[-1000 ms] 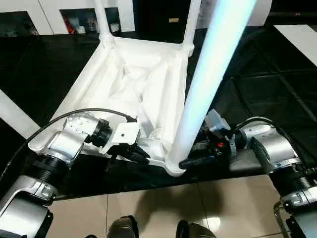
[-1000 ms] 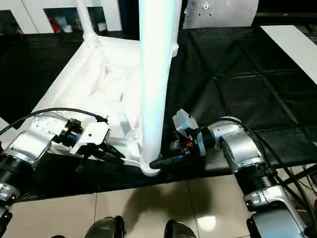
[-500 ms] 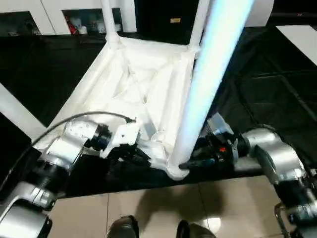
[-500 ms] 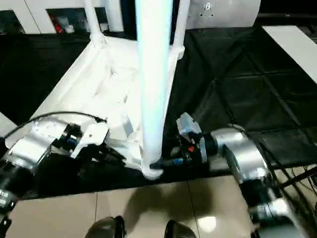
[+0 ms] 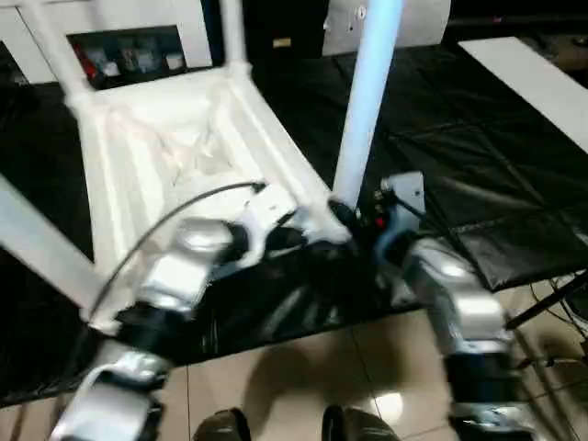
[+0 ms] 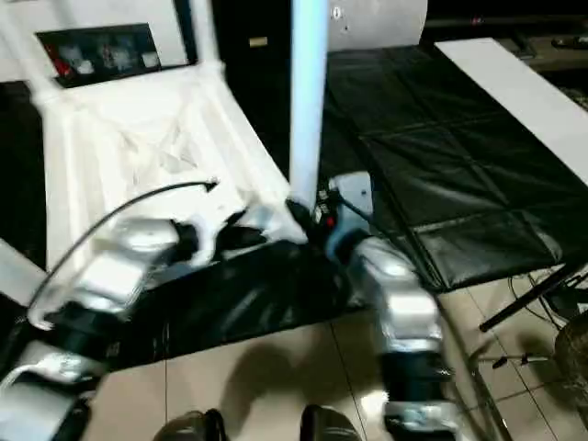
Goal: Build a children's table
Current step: Rotate leg to tighten
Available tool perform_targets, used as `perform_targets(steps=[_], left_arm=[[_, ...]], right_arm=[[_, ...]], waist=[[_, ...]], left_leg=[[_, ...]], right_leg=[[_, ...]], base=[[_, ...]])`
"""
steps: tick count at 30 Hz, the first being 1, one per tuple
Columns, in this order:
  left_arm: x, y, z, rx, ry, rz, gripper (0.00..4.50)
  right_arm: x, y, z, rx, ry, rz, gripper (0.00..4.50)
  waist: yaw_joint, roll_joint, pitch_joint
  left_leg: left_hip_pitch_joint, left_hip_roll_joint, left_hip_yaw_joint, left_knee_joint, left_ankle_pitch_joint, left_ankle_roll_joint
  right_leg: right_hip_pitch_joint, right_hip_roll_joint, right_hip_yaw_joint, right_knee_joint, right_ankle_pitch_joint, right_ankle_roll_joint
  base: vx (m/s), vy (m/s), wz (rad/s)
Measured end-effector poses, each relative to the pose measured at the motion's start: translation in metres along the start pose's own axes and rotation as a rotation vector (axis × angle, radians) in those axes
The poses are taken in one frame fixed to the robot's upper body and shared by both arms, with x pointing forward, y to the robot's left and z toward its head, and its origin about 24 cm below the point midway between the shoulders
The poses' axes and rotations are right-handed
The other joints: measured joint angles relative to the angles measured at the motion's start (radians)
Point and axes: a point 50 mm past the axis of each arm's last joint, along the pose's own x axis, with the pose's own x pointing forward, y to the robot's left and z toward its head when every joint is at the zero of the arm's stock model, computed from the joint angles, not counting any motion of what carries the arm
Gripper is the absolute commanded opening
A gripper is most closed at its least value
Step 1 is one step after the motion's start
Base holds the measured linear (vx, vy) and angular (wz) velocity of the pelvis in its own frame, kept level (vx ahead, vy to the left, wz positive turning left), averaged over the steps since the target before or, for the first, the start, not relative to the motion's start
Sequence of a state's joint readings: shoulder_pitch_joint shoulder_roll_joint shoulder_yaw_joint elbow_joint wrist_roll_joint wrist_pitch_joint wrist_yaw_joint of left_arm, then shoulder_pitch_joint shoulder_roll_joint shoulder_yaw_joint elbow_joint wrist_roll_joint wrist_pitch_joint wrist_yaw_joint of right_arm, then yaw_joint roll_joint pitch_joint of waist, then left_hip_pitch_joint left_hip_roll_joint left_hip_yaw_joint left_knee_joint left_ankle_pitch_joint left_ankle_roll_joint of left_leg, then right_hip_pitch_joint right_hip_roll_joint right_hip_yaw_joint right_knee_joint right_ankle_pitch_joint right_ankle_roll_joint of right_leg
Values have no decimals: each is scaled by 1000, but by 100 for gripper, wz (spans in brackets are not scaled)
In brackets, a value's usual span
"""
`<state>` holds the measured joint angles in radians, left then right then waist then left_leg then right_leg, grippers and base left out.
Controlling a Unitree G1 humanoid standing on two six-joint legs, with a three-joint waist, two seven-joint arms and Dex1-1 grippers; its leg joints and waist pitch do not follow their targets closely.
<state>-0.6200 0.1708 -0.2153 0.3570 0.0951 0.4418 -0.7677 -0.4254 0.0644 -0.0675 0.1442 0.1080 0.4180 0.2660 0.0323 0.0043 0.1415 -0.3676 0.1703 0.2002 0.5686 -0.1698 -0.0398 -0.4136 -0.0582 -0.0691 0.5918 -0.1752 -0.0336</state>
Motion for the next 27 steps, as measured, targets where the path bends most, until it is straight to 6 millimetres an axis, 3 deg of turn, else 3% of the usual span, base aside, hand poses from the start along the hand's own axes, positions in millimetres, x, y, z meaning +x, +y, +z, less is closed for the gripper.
perform_targets(steps=[3, 4, 11, 15, 21, 24, 27], left_arm=[[7, -2, 6, 14, 3, 34, 0], [7, -2, 6, 23, 2, 35, 0], [1, 3, 6, 88, -5, 22, 0], [-12, 8, -2, 138, -17, -40, 0], [-34, 13, -15, 189, 0, -166, 0], [-46, 14, -21, 246, 23, -255, 0], [-55, 13, -25, 296, 35, -349, 0]], right_arm=[[7, 4, 2, -15, -19, -86, 198], [7, 5, 2, -11, -28, -98, 253], [8, 4, 2, 4, -62, -37, 312], [-8, -17, 3, -75, -30, 188, 349], [-31, -32, 14, -212, 28, 502, 398], [-39, -35, 18, -276, 67, 641, 398], [-45, -39, 22, -322, 120, 785, 398]], waist=[[2, 0, 0], [2, 0, 0], [-2, 0, 0], [0, 0, 0], [7, 0, 0], [12, -1, 1], [29, -1, 1]], left_leg=[[-1, -2, 0, -2, -1, 1], [-1, -2, 0, -3, -1, 1], [-2, -1, 0, -6, -1, 2], [-5, -1, 0, -6, 0, 6], [-6, 1, -1, -5, 0, 8], [-5, 1, -1, -3, 0, 8], [-5, 0, -1, -2, 0, 8]], right_leg=[[0, 0, 2, -1, 1, -1], [0, 0, 2, -1, 2, -2], [-5, 0, 1, 1, 6, -6], [-7, 0, 0, 0, 5, -5], [-6, 1, -1, 1, 4, -4], [-5, 1, -1, 2, 4, -4], [-5, 1, -1, 2, 4, -4]], base=[[0, 0, 0], [0, 0, 0], [0, 0, 0], [0, 0, 0], [0, 0, 0], [0, 0, 0], [0, 0, 0]])
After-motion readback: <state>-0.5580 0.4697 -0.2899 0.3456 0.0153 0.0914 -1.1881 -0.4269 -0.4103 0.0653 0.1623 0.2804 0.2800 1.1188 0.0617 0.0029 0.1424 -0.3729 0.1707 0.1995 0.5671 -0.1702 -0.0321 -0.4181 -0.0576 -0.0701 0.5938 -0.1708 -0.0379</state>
